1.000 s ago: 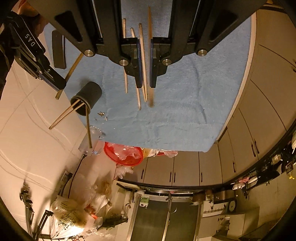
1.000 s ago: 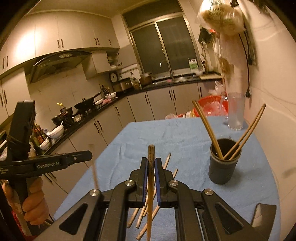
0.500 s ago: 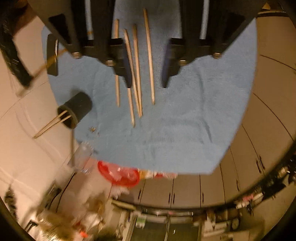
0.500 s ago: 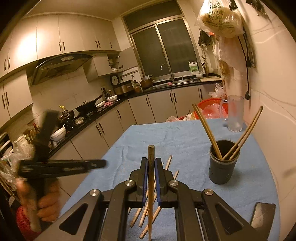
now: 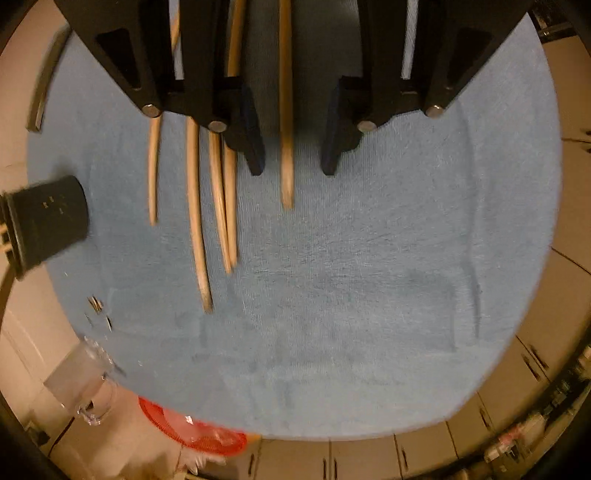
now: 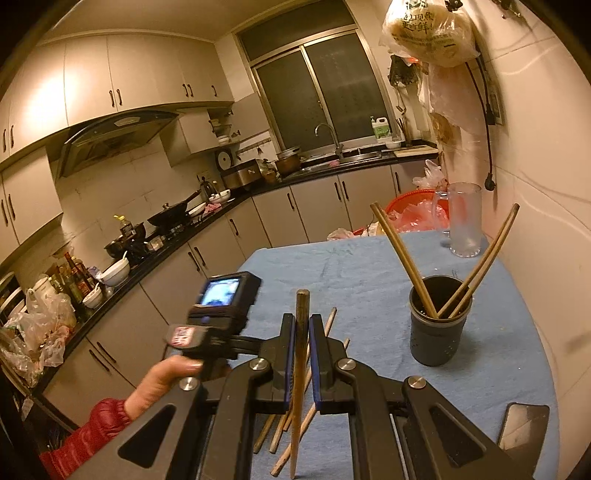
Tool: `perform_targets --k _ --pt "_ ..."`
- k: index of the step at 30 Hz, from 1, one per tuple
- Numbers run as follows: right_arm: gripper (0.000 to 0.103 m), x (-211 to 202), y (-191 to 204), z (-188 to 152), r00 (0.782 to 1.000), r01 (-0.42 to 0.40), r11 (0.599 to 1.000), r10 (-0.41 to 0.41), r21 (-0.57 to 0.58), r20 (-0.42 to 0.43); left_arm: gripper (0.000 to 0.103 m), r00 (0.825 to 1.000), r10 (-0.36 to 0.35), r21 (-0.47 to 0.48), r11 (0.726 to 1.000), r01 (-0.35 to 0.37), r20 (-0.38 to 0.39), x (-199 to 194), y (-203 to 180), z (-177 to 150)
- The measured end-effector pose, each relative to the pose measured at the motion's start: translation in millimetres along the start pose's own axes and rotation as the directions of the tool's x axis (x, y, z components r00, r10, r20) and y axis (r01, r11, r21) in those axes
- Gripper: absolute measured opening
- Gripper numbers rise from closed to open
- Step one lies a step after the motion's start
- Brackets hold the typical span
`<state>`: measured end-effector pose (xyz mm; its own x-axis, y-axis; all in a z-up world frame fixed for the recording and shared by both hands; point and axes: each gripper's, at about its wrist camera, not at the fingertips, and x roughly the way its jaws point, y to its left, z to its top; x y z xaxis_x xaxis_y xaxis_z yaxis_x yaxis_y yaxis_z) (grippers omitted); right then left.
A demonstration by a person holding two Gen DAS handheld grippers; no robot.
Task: Organize utensils
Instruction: 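Lift the left tool's chopstick upright while the right tool lifts its own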
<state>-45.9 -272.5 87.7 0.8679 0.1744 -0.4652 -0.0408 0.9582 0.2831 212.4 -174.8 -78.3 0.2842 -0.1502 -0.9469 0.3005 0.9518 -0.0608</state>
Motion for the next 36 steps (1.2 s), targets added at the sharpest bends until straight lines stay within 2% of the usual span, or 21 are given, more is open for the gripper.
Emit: perform_targets --k 2,4,7,11,14,18,24,36 --pt "0.008 -0.2 -1.3 0.3 1.000 0.002 1.000 -0.002 0.002 0.000 0.007 1.000 0.008 0.010 1.000 -0.008 0.000 1.9 -4.5 0.9" --pt "0.008 -0.1 -1.4 1.0 1.000 0.001 1.000 -0.001 0.004 -0.001 0.007 1.000 0.012 0.018 1.000 -0.013 0.011 1.2 -6.7 -2.0" --pt "0.008 -0.4 -1.1 1.1 1.000 0.001 1.000 -0.001 0.000 -0.002 0.007 0.999 -0.024 0.020 1.000 0.024 0.027 -7.1 -7.3 -14.5" --pt "0.008 -3.7 1.8 2.4 1.000 0.000 1.000 0.001 -0.004 0.007 0.007 0.990 -0.055 0.024 0.998 0.052 0.127 -49.2 -4.1 -33.4" --pt "0.008 -7.8 5.0 2.8 1.000 -0.002 1.000 0.003 -0.012 0.021 0.007 0.969 -0.093 0.028 0.996 0.089 0.229 -99.4 -2.3 -50.8" --pt "0.008 -16.0 10.8 3.5 0.999 -0.004 1.000 0.005 -0.029 0.044 0.007 0.938 -0.104 0.046 0.994 0.094 0.329 -149.9 -4.0 -66.0" --pt "0.008 -22.6 16.2 1.3 0.998 -0.001 0.999 0.003 -0.043 0.059 0.007 0.910 -0.133 0.081 0.991 0.110 0.393 -189.2 -6.0 -78.5" --pt "0.008 -37.0 19.3 1.0 0.997 0.002 0.999 0.002 -0.049 0.082 0.007 0.888 -0.137 0.100 0.990 0.103 0.440 -217.7 -4.6 -94.4"
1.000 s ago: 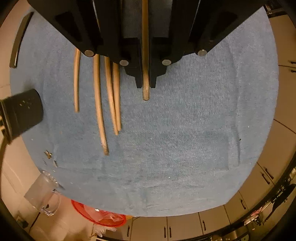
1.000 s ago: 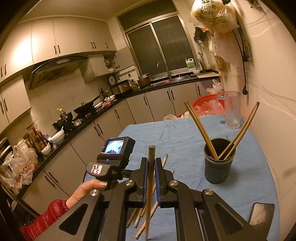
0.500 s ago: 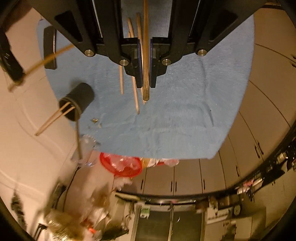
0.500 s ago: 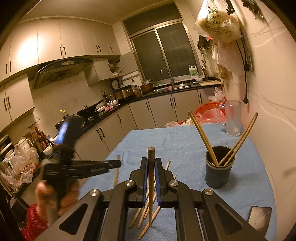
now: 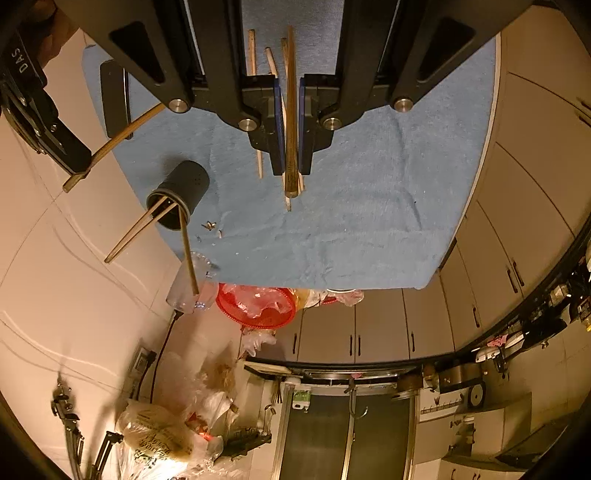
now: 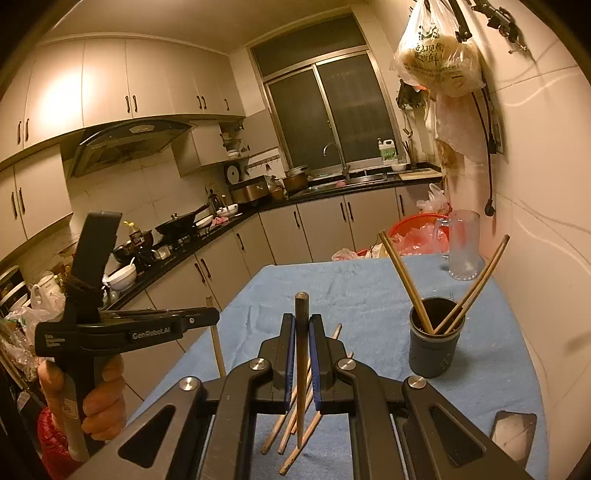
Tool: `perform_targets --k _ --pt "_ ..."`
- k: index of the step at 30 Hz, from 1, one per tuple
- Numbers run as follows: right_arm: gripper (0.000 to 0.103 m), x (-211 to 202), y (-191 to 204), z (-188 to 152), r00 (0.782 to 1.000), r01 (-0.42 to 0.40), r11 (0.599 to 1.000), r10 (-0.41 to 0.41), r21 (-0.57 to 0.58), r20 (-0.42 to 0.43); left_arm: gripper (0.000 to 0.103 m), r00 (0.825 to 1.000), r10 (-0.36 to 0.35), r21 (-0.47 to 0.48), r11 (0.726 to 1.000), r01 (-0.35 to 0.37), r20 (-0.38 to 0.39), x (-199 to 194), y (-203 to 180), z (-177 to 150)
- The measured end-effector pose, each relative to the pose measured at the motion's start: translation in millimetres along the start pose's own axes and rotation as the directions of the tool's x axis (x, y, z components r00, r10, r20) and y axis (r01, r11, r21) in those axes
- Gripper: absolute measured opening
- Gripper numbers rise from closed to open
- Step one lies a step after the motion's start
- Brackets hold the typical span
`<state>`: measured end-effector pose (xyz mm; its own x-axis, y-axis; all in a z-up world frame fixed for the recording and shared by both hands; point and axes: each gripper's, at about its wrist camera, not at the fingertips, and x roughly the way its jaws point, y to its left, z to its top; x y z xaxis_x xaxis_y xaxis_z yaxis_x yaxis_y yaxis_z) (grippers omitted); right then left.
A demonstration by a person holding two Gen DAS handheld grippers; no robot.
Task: Organize utensils
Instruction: 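Lift the left tool's chopstick upright while the right tool lifts its own, then lower both held chopsticks over the black cup and insert them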
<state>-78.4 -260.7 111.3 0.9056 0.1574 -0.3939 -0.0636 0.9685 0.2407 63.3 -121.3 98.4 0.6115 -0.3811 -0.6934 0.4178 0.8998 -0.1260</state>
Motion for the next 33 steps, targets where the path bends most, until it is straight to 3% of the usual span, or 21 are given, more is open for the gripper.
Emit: perform_targets --k 21,33 --pt "0.008 -22.0 -32.8 11.3 0.998 0.042 0.998 -0.045 0.055 0.048 0.007 0.999 -0.039 0.036 0.999 0.038 0.028 -22.3 -19.7 14.1" --pt "0.008 -41.3 -70.8 54.4 0.987 0.104 0.991 -0.114 0.089 0.115 0.007 0.992 -0.110 0.095 0.990 0.104 0.061 -28.5 -63.2 56.0"
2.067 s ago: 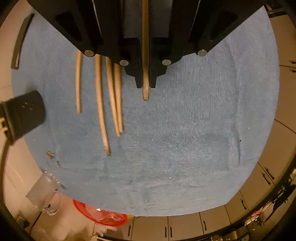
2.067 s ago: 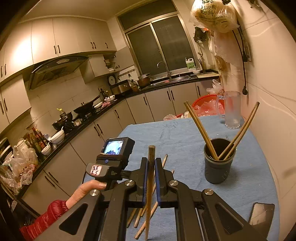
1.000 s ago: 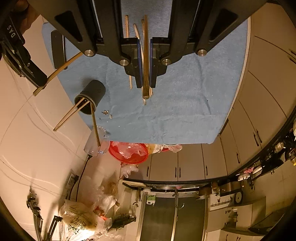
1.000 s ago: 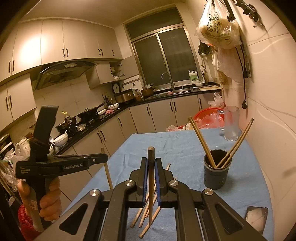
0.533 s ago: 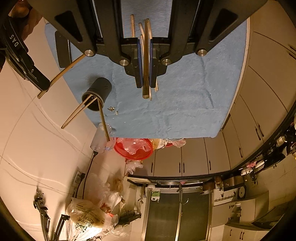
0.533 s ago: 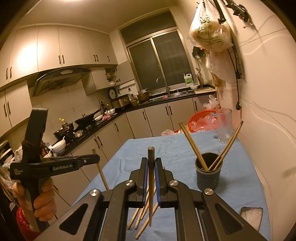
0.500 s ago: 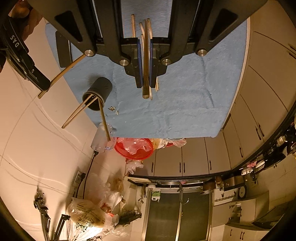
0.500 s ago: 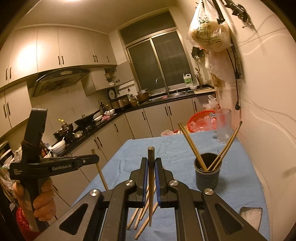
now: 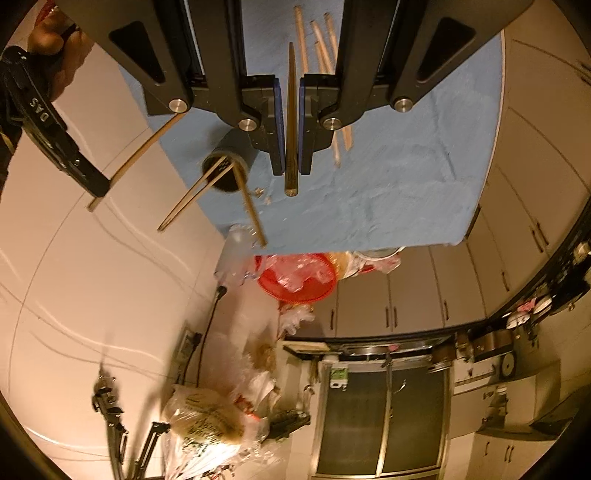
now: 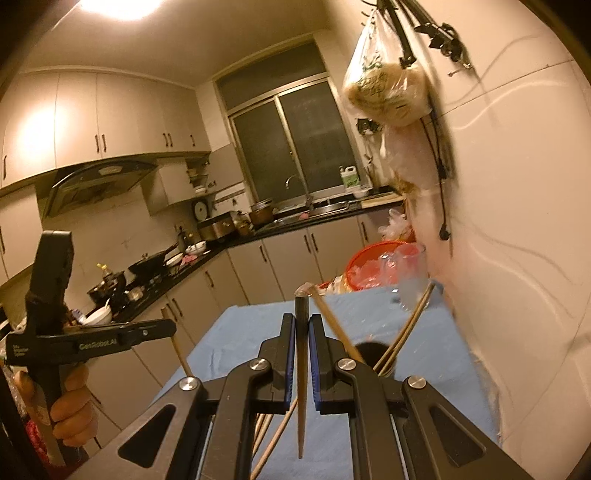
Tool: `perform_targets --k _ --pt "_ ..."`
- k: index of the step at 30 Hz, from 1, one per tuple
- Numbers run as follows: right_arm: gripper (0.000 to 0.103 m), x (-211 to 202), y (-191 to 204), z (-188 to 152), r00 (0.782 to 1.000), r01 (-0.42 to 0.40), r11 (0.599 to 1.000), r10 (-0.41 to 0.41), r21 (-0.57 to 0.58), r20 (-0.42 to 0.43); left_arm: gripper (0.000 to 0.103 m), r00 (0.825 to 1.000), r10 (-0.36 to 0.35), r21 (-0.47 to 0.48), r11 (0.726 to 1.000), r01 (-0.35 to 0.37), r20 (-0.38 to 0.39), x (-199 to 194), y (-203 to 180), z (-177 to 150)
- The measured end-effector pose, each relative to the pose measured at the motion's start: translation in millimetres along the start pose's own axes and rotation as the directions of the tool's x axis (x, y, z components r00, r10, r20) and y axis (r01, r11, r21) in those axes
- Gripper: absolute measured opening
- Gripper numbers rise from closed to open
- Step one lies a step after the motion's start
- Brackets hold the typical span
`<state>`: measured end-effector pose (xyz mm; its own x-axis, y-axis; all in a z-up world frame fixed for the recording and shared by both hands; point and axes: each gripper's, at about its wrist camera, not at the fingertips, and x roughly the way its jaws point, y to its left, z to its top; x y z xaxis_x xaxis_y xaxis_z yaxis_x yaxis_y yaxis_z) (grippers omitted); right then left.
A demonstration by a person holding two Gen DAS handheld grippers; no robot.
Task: Organize utensils
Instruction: 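Lower both held chopsticks over the black cup and insert them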
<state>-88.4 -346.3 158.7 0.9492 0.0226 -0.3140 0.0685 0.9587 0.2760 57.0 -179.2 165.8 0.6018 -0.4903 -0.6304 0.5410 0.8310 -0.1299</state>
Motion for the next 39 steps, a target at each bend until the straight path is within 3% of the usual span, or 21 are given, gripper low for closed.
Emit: perform_targets --k 14,20,27,39 --pt "0.008 20.0 -31.5 69.9 0.995 0.058 0.998 -0.058 -0.001 0.082 0.007 0.994 -0.073 0.066 0.996 0.068 0.078 18.7 -60.7 82.0" --pt "0.008 36.0 -47.9 89.1 0.991 0.088 0.996 -0.087 0.001 0.102 0.007 0.991 -0.097 0.073 0.993 0.091 0.091 45.6 -80.2 107.7" --pt "0.008 64.6 -69.0 86.2 0.989 0.119 0.993 -0.119 0.012 0.082 0.007 0.993 -0.102 0.046 0.994 0.099 0.064 90.1 -79.4 106.0" --pt "0.009 108.8 -85.6 48.0 0.993 0.106 0.994 -0.104 0.034 -0.047 0.007 0.996 -0.088 0.006 0.996 0.088 -0.026 146.2 -63.1 71.2"
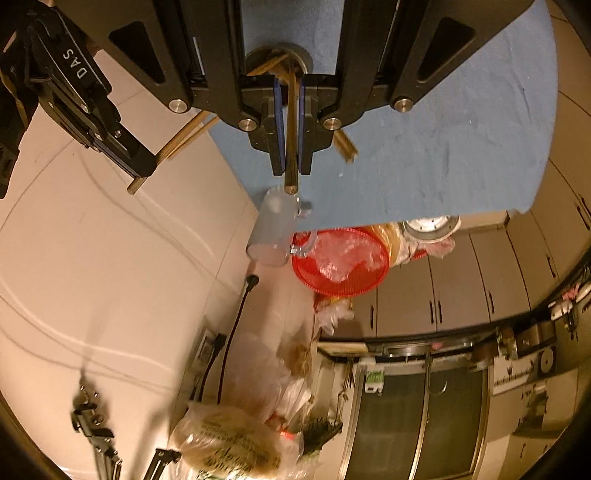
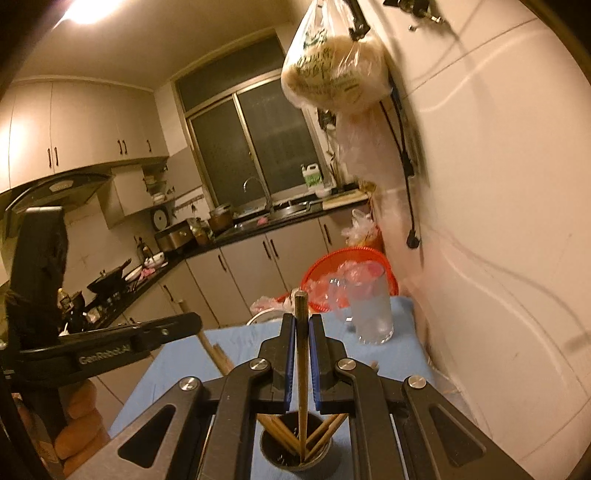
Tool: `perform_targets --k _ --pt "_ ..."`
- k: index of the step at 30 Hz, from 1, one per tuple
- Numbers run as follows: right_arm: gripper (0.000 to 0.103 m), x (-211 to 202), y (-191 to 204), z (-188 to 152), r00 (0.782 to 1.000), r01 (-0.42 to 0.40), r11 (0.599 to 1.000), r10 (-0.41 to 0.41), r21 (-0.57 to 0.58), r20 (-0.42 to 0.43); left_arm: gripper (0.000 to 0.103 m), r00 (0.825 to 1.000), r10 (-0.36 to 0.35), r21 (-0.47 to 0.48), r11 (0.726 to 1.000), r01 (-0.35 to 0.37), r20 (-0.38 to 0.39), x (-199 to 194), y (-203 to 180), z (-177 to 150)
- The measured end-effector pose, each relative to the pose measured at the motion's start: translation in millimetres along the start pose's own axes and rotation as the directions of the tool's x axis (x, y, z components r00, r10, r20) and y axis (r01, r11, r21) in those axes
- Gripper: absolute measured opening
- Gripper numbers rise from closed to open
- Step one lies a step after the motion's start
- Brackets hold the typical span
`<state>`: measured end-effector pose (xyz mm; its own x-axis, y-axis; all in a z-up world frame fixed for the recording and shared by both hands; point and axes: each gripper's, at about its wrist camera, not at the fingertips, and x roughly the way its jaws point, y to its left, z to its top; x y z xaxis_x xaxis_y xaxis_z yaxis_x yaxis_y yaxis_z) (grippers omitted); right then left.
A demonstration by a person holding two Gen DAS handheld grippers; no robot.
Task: Organize utensils
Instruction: 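Lower both held chopsticks over the black cup and insert them, then open both tools to release the chopsticks into the black cup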
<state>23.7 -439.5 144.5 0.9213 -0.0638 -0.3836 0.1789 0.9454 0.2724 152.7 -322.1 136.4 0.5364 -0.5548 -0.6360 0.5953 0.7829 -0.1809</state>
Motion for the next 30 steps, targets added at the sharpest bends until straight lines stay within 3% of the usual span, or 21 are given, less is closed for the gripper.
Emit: perform_targets --k 5,10,12,15,16,19,23,26,30 --pt "0.012 5.4 1.2 -14.2 0.998 0.010 1.000 -0.010 -0.005 -0.060 0.007 0.998 -0.023 -0.007 1.000 0.023 -0.064 12.8 9.2 -13.2" --pt "0.016 -3.0 -0.5 -13.7 0.998 0.015 1.000 -0.015 0.008 -0.058 0.007 0.996 -0.032 -0.005 0.999 0.032 -0.078 15.1 11.4 -20.6" --pt "0.016 -11.3 0.9 -11.8 0.999 0.015 1.000 -0.015 0.011 -0.048 0.008 0.994 -0.093 -0.028 0.995 0.091 -0.049 7.4 15.3 -24.1" --pt "0.017 -29.3 3.9 -13.0 0.999 -0.002 1.000 0.003 0.025 -0.032 0.009 0.978 -0.210 -0.081 0.974 0.210 0.009 -7.0 24.0 -29.0" --pt "0.019 -35.4 5.5 -15.1 1.000 -0.010 1.000 0.011 0.029 -0.029 0.009 0.975 -0.220 -0.081 0.972 0.221 0.021 -11.8 26.0 -31.4" --pt "0.029 -50.2 11.6 -25.6 0.999 -0.042 0.998 0.043 0.038 -0.027 0.009 0.990 -0.137 -0.071 0.988 0.135 -0.017 -22.9 31.2 -41.9" --pt "0.030 -56.2 26.6 -51.5 0.992 -0.091 0.995 0.093 0.027 -0.081 0.009 0.996 -0.062 -0.088 0.994 0.057 -0.057 -39.2 57.4 -77.3" --pt "0.030 -47.9 43.3 -78.8 0.978 -0.126 0.992 0.123 -0.005 -0.166 0.009 0.996 0.004 -0.122 0.992 -0.014 -0.086 -43.6 84.1 -109.8" --pt "0.030 -28.0 56.9 -111.4 0.955 -0.146 0.989 0.138 -0.012 -0.263 0.009 0.982 0.061 -0.199 0.975 -0.097 -0.179 -39.4 123.6 -162.4"
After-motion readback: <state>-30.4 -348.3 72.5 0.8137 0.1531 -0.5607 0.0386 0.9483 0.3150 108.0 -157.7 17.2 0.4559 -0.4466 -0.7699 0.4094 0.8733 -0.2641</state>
